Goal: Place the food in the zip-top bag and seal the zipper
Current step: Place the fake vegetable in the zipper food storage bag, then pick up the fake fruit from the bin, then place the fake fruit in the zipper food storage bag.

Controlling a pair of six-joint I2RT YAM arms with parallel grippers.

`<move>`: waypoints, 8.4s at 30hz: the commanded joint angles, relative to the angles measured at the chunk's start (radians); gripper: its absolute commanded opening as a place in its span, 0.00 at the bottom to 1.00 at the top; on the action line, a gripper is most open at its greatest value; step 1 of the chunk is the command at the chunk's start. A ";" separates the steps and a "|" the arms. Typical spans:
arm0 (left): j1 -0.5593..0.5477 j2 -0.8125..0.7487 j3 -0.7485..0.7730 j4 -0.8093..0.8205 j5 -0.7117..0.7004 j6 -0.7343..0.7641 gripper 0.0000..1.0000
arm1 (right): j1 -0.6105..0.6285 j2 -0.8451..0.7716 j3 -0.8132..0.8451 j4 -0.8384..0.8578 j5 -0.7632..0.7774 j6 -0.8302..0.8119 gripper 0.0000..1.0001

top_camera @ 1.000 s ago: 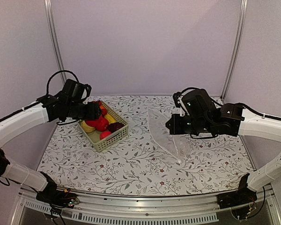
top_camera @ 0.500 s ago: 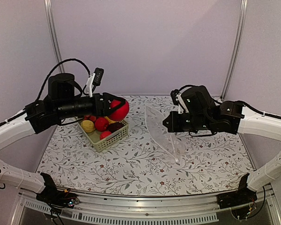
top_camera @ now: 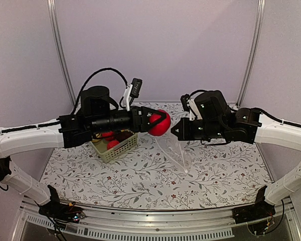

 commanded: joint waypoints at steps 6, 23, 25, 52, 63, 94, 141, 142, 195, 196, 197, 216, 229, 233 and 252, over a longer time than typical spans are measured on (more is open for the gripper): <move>-0.068 0.101 0.058 0.055 -0.090 0.051 0.67 | 0.011 -0.035 0.002 0.007 0.017 0.006 0.00; -0.110 0.182 0.099 -0.126 -0.292 0.130 0.71 | 0.010 -0.103 0.008 -0.006 0.024 -0.002 0.00; -0.120 0.203 0.128 -0.147 -0.302 0.149 0.75 | 0.010 -0.102 0.008 -0.006 0.023 -0.003 0.00; -0.136 0.001 0.083 -0.222 -0.137 0.222 1.00 | 0.011 -0.062 -0.029 -0.030 0.097 0.008 0.00; 0.014 -0.130 0.061 -0.504 -0.378 0.131 1.00 | 0.011 -0.062 -0.035 -0.033 0.101 0.009 0.00; 0.427 0.397 0.107 -0.589 -0.644 -0.553 0.98 | 0.010 -0.074 -0.056 -0.026 0.035 -0.088 0.00; 0.515 0.584 0.178 -0.539 -0.625 -0.537 0.75 | 0.012 -0.086 -0.078 0.010 0.048 -0.104 0.00; 0.516 0.571 0.174 -0.539 -0.629 -0.532 0.74 | 0.011 -0.085 -0.078 0.010 0.048 -0.104 0.00; 0.121 -0.170 0.038 -0.257 0.020 -0.020 0.67 | 0.011 -0.005 0.043 -0.071 0.110 -0.041 0.00; 0.111 -0.157 0.043 -0.249 0.021 -0.023 0.67 | 0.011 -0.006 0.043 -0.070 0.109 -0.040 0.00; 0.101 -0.144 0.048 -0.237 0.026 -0.026 0.67 | 0.011 -0.007 0.042 -0.068 0.106 -0.040 0.00; -0.036 0.111 0.168 -0.095 0.054 -0.040 0.66 | 0.011 -0.033 0.025 -0.057 0.094 -0.038 0.00; -0.045 0.219 0.225 -0.264 -0.013 0.005 0.65 | 0.011 -0.081 0.011 -0.057 0.111 -0.048 0.00; -0.045 0.234 0.242 -0.327 -0.053 0.017 0.65 | 0.010 -0.086 0.011 -0.058 0.111 -0.054 0.00; -0.065 0.328 0.386 -0.583 -0.162 0.071 0.87 | 0.011 -0.084 0.008 -0.053 0.119 -0.061 0.00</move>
